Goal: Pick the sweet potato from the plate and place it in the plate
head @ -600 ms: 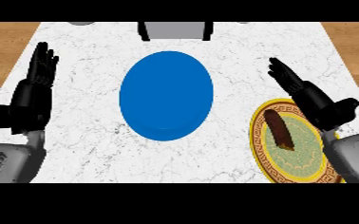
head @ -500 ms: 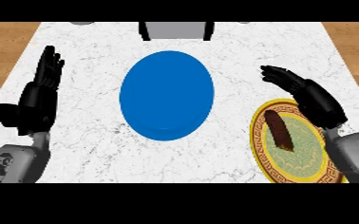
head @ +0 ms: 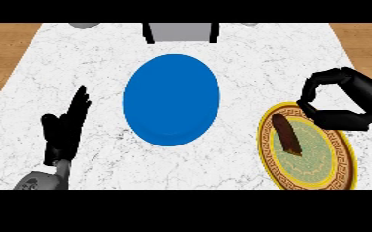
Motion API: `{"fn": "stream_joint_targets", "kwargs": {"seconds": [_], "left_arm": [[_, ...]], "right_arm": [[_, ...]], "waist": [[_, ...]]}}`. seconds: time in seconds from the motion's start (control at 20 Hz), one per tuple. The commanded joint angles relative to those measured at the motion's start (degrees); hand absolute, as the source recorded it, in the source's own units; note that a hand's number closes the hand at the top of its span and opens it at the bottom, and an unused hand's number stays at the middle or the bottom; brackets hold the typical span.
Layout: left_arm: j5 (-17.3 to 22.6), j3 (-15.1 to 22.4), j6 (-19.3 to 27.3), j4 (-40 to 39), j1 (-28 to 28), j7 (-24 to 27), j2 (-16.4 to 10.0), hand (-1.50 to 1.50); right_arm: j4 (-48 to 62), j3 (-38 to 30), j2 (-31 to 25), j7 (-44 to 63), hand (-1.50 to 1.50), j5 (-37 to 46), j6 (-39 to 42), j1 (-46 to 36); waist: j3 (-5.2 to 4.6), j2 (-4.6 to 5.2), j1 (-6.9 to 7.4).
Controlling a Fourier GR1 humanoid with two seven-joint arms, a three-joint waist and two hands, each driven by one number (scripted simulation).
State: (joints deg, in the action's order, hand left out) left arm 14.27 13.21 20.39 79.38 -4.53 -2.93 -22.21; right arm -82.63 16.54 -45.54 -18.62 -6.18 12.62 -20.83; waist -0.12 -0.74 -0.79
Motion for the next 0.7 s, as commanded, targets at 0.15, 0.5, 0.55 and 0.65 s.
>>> {"fn": "stream_joint_targets", "kwargs": {"seconds": [0.15,0.5,0.55,0.65], "left_arm": [[-0.1,2.1,0.4,0.8,1.0,-3.2,1.6,0.0],[-2.4,3.8,2.0,3.5,-1.3,-8.0,2.4,0.0],[-2.3,2.7,1.0,1.7,0.5,-5.7,1.5,0.0],[-2.2,3.1,1.0,0.1,-0.5,-5.2,3.1,0.0]], "right_arm": [[11.2,-4.2,11.5,-16.4,-1.5,-14.0,4.4,12.8],[19.4,2.5,2.8,-33.8,-1.5,8.7,7.6,7.0],[18.7,2.9,0.2,-35.2,-1.5,10.8,6.7,9.0],[17.1,4.2,0.2,-30.6,-1.5,16.1,0.2,4.6]], "waist": [[0.63,1.43,0.34],[0.29,0.87,2.02],[0.22,0.81,1.53],[0.14,0.85,1.73]]}}
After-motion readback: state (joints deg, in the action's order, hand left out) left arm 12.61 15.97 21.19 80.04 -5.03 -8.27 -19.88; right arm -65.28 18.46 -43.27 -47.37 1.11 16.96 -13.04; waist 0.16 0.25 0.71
